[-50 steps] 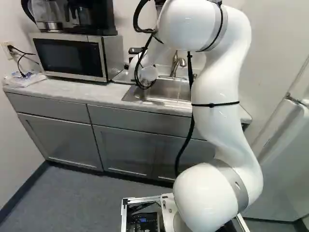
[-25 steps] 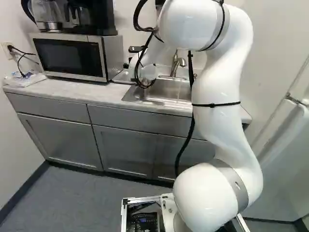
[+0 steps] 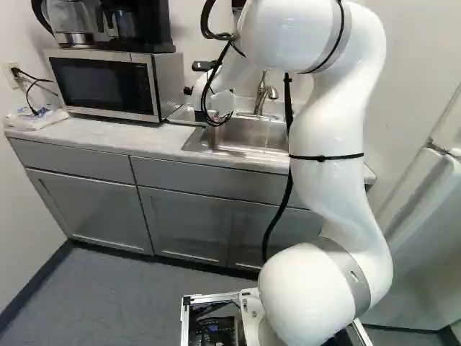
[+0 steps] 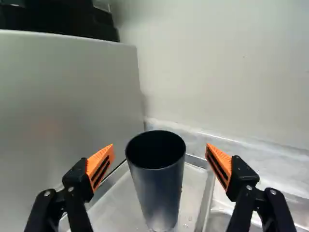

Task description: Rinse the cup and place it in the tray

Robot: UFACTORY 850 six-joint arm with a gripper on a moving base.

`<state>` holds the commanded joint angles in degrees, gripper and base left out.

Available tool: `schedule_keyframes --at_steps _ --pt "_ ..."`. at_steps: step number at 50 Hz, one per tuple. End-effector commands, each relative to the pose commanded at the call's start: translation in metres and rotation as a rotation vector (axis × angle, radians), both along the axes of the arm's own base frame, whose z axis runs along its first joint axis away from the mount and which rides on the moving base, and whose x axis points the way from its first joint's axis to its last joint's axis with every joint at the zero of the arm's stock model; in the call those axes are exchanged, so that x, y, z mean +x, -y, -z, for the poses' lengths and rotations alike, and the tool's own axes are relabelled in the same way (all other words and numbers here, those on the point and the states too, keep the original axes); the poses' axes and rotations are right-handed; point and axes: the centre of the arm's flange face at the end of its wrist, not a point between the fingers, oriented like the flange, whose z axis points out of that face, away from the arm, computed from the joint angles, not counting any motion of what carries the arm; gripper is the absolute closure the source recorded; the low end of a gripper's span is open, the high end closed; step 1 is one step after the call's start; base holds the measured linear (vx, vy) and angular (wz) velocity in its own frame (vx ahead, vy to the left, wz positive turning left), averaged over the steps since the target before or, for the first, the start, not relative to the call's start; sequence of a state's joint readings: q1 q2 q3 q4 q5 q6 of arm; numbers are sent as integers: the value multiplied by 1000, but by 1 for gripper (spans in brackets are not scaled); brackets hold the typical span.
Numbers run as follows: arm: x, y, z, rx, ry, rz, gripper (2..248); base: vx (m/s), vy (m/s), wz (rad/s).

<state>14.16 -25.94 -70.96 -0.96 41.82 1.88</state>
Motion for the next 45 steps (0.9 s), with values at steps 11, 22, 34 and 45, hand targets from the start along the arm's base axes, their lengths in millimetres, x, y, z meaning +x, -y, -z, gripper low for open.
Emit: schedule_keyframes --at_steps 11,22,34,45 --pt "-1 0 -13 5 20 0 3 0 0 0" --pt "-6 0 -25 7 32 -3 3 0 0 0" --pt "-10 1 -38 5 44 -6 3 0 0 0" --pt "-13 4 -51 6 65 -7 3 0 0 0"
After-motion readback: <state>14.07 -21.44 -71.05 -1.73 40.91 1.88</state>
